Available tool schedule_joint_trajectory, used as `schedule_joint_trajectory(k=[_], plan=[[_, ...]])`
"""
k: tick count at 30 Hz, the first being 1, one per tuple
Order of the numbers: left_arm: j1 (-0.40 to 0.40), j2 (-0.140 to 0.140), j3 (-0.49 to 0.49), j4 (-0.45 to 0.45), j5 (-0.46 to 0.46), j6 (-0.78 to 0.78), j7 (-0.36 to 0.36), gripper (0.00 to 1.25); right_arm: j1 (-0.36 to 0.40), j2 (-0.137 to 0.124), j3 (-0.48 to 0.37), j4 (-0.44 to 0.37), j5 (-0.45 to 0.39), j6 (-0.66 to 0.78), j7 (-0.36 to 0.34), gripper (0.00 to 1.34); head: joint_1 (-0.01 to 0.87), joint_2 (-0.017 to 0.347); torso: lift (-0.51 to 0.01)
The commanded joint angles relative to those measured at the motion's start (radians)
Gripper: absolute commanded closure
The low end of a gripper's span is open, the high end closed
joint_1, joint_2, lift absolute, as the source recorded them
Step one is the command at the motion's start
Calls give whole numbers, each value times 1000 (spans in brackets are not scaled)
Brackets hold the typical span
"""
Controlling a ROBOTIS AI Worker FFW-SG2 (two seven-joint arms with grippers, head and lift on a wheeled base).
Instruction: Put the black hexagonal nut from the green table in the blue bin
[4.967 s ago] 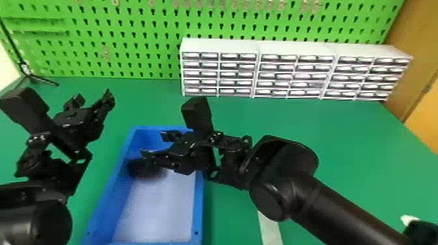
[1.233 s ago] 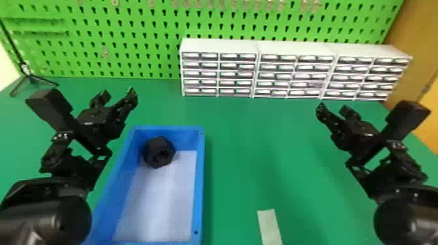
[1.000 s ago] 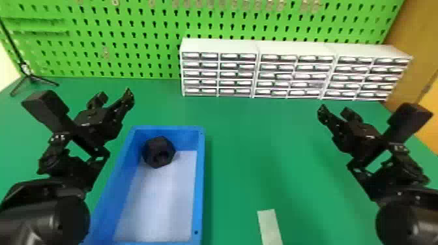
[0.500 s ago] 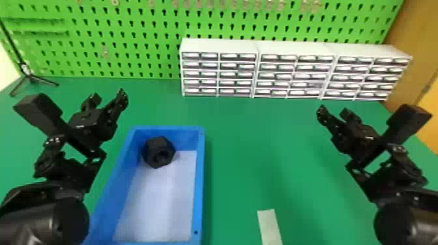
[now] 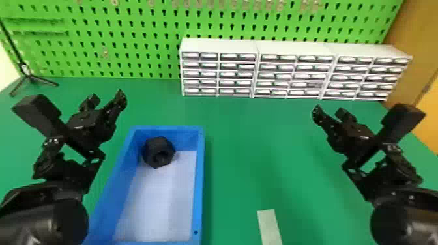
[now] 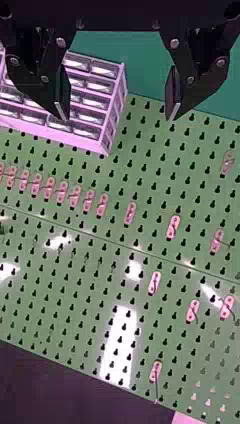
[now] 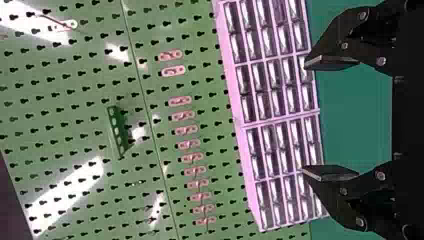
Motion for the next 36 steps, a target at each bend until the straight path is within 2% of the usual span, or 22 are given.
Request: schedule_joint_trajectory(k=[1,18,36], plan=[[0,0,1,0,0,-1,0,502,0,1,3,2,4,3,0,518,692,8,-97],[6,0,8,0,0,-1,0,502,-6,17,3,3,10,16,0,516,692,8,-97],[11,0,6,0,2,-1,0,502,-5,12,7,3,9,16,0,516,692,8,-97]])
